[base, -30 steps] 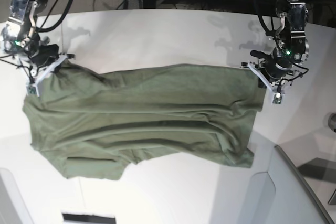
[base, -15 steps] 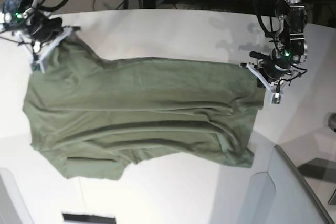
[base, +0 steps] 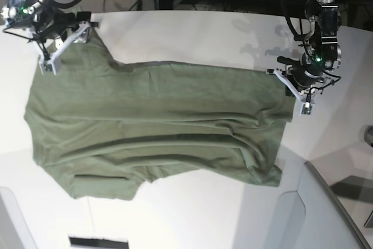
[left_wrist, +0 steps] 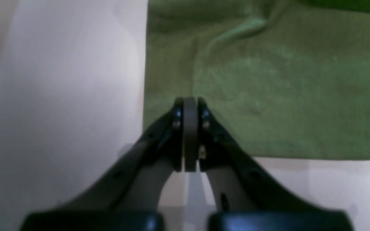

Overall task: Layout the t-shirt on the table in an organized manner, then fold the t-shirt properly
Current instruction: 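Release the shirt with the right gripper and regrasp the shoulder edge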

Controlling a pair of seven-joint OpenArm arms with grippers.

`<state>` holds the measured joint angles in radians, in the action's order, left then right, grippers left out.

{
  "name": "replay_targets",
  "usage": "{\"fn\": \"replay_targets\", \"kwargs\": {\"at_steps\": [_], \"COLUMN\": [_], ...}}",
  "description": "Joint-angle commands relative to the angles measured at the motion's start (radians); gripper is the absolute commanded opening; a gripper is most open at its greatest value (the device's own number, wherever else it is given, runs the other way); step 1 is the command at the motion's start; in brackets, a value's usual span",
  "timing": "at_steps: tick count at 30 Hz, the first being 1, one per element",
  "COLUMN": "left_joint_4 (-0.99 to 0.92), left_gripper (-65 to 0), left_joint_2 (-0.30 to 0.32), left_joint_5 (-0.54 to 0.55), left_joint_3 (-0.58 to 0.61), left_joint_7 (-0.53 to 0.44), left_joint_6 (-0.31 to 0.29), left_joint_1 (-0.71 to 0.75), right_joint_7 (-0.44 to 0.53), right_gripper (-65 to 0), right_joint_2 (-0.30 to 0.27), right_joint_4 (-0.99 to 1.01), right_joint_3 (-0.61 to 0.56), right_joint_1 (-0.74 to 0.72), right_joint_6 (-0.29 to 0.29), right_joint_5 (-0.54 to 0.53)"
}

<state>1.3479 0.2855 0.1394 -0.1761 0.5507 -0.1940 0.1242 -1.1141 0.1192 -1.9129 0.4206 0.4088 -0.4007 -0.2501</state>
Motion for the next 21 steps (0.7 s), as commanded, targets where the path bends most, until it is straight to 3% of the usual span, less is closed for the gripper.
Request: {"fn": "replay_targets", "kwargs": {"at_steps": [1, 3, 6, 10, 15, 21], "left_joint_4": [0.014, 0.014, 0.012, -0.009, -0.086, -0.167], "left_gripper": [-65.0, -65.0, -65.0, -65.0, -65.0, -65.0], "left_joint_2": [0.014, 0.014, 0.011, 0.010, 0.008, 0.007], "left_joint_5": [0.001, 0.001, 0.004, 0.001, 0.001, 0.001], "left_joint_3": [-0.007, -0.001, 0.005, 0.056, 0.137, 0.160], "left_joint_7": [-0.017, -0.017, -0.017, -0.017, -0.017, -0.017], "left_joint_6": [0.001, 0.001, 0.001, 0.001, 0.001, 0.001], "left_joint_1": [-0.011, -0.011, -0.037, -0.085, -0.139, -0.151], "right_joint_7": [0.010, 0.039, 0.127, 0.185, 0.233, 0.292], "right_gripper": [-29.4, -32.9, -41.4, -63.8, -64.2, -64.2], "right_joint_2": [-0.006, -0.023, -0.103, -0.207, -0.286, -0.315], "right_joint_4": [-0.036, -0.038, 0.046, 0.296, 0.636, 0.792], "right_joint_3": [0.028, 0.057, 0.054, 0.056, 0.056, 0.054], "right_joint_1": [-0.001, -0.032, -0.115, -0.282, -0.446, -0.472], "right_joint_6": [0.000, -0.004, -0.004, -0.004, -0.004, -0.004], "right_joint_5": [-0.022, -0.048, -0.048, -0.048, -0.048, -0.045]}}
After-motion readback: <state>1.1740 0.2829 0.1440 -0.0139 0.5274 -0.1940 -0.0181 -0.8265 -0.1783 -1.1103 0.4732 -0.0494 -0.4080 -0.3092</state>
